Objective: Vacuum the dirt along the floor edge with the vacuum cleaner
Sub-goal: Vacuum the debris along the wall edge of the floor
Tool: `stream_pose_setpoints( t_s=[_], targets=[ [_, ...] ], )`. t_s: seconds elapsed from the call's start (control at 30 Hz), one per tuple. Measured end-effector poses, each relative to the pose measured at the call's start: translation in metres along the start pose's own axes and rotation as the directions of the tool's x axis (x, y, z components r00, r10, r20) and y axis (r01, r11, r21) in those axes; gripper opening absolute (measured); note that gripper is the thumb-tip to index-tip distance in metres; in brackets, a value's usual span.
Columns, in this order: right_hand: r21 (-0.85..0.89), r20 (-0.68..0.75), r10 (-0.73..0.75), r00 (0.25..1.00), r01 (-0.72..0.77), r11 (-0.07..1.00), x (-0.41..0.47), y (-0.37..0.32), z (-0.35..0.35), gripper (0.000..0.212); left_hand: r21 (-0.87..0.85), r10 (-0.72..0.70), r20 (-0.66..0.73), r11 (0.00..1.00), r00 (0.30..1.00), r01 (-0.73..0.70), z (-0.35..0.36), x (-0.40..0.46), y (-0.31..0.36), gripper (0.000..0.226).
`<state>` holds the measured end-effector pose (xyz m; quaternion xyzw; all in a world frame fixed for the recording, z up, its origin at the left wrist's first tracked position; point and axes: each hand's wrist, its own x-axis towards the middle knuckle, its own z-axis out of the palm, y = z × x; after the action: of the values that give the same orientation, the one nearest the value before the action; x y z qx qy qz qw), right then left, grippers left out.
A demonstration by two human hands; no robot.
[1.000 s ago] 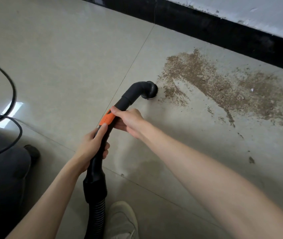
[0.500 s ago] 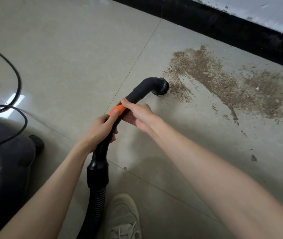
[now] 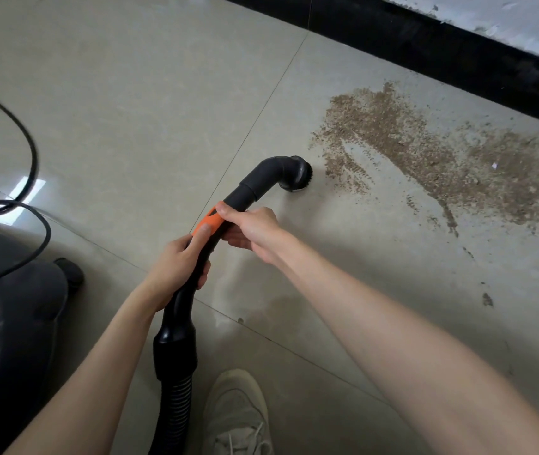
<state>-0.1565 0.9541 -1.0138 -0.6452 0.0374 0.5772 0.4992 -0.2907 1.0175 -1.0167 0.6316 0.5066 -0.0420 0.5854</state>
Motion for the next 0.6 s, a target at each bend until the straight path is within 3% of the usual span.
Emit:
stream_pose_setpoints(
  t_s=[0.2, 0.37, 0.6],
  targets=[
    [0.015, 0.060, 0.028, 0.998, -0.029, 0.999, -0.008, 0.002, -0.016, 0.039, 0.008, 0.031, 0.013, 0.999, 0.999, -0.031, 0.010, -0.005, -0.001, 0.050],
    [0.044, 0.039, 0.012, 0.999, -0.014, 0.999, -0.010, 0.007, -0.025, 0.038, 0.006, 0.039, 0.008, 0.999, 0.999, -0.039, 0.021, -0.006, 0.000, 0.049],
    [-0.045, -0.034, -0.036, 0.999, 0.034, 0.998, 0.004, 0.006, -0.014, 0.040, -0.010, 0.032, -0.054, 0.999, 0.998, -0.032, 0.019, 0.001, -0.002, 0.049]
  ],
)
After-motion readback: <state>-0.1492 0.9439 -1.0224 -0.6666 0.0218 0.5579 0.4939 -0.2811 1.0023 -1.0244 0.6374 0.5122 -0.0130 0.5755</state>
